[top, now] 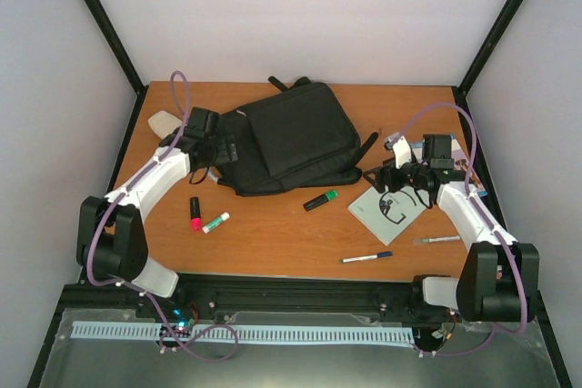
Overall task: Pack the student bag
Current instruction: Adjust the student bag at the center of the board.
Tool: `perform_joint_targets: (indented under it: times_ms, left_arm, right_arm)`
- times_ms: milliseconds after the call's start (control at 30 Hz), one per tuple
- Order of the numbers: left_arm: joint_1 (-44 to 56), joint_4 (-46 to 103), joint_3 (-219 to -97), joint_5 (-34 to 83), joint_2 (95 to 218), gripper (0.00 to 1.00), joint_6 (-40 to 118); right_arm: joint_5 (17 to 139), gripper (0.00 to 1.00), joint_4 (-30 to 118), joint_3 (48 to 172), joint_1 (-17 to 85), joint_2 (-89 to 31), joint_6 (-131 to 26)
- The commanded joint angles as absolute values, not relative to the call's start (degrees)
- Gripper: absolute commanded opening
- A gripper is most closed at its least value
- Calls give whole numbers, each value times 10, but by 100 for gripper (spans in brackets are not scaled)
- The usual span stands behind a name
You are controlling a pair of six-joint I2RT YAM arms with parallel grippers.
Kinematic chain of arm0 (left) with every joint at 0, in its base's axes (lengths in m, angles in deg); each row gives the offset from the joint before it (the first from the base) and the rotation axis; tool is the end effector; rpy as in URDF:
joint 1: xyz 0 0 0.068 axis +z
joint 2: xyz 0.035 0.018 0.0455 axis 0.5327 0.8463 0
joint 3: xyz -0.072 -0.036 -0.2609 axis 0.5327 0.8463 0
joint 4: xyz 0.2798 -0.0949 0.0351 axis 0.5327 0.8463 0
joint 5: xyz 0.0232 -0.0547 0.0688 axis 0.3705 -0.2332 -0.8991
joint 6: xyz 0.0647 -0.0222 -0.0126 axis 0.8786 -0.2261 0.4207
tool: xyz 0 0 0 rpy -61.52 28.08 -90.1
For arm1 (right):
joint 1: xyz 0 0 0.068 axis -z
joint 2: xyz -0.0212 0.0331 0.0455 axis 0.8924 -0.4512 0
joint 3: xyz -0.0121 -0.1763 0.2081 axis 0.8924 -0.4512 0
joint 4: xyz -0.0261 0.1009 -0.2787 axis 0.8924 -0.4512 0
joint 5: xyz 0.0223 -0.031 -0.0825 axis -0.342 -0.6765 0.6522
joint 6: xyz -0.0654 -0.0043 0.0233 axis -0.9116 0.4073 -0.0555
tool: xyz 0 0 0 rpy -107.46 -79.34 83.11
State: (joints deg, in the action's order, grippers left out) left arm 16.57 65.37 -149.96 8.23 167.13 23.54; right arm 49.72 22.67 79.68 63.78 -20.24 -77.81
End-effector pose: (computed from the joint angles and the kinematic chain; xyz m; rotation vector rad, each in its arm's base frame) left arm 0.3479 -0.0894 0.2174 -0.3165 2.5288 -0.1190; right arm 0.2985 0.0303 0.2010 -0.6280 2.2013 0.5878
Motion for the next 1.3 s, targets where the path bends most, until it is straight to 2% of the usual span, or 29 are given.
perform_joint_targets:
  times_ms: [0, 200, 533, 867, 1000, 1100, 1267]
  left_arm:
    - [199, 659, -1516, 138, 1682, 97, 206]
    - [218, 653, -1505, 160, 1696, 98, 188]
    - [220, 612, -1454, 277, 1731, 95, 147]
    - [183, 563, -1432, 318, 1746, 92, 148]
    - [155, 562, -1447, 324, 1763, 89, 150]
    - [137, 552, -1449, 335, 1770, 78, 152]
    - [114, 544, -1436, 384, 1765, 75, 145]
  right_arm:
    - [447, 82, 208, 808, 634, -214, -818]
    - [434, 80, 203, 809, 634, -216, -828]
    - [431, 78, 191, 815, 634, -216, -841]
    - [437, 78, 186, 816, 634, -215, -846]
    - [441, 78, 185, 817, 634, -216, -848]
    - [449, 78, 186, 818, 633, -219, -840]
    - [491, 77, 212, 823, 634, -232, -781]
